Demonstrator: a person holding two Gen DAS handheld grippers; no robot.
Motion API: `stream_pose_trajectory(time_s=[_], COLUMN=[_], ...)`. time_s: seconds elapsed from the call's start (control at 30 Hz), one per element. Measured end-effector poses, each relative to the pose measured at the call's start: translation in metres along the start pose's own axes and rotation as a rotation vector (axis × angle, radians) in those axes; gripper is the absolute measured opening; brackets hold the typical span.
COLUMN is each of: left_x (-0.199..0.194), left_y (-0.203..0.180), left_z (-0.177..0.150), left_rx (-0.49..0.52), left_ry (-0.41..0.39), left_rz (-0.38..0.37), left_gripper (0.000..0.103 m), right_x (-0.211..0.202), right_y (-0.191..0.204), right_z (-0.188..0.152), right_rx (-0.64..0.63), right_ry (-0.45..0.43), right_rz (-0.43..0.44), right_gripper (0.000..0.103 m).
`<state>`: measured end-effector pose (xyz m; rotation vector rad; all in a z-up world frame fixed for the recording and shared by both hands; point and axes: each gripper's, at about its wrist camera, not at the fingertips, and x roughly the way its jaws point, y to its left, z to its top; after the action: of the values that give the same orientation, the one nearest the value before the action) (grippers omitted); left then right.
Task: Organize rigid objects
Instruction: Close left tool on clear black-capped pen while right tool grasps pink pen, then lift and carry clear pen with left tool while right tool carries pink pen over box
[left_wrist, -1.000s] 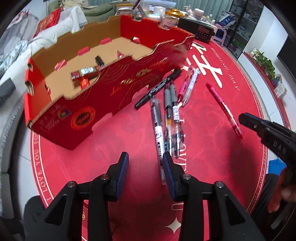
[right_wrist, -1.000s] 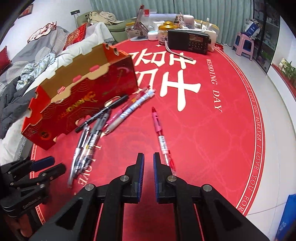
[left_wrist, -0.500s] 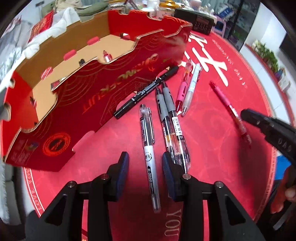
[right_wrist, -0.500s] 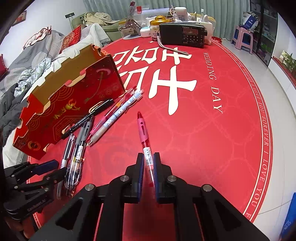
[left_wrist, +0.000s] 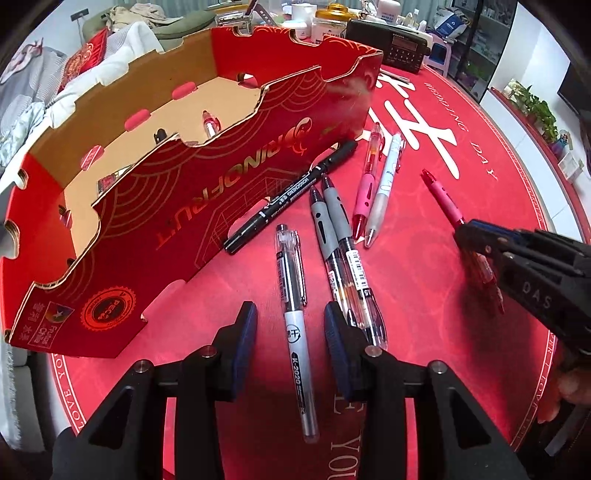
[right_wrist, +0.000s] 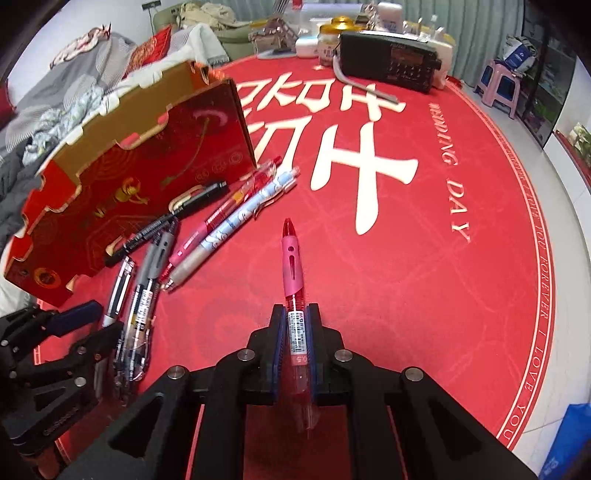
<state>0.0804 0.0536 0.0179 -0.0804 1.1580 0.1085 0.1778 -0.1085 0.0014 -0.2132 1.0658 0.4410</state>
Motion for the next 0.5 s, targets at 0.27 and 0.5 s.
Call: stream_pose_trajectory(time_s=[0.27,0.5], left_x=[0.000,-0.010], left_y=[0.003,-0.006], left_z=[0.000,-0.021], left_rx=[0.001,0.052], left_ry=[-0.025,-0.035], left_rz=[-0.040,-0.024], left_gripper=[0.013,0.014], right_x=[0.005,-0.019], right_y=[0.010,0.018], right_z=[0.008,-0.038], right_rx=[-0.081,-0.026], right_ry=[0.032,0.009], right_rz=[-0.004,0.043], right_gripper=[0.011,0.011])
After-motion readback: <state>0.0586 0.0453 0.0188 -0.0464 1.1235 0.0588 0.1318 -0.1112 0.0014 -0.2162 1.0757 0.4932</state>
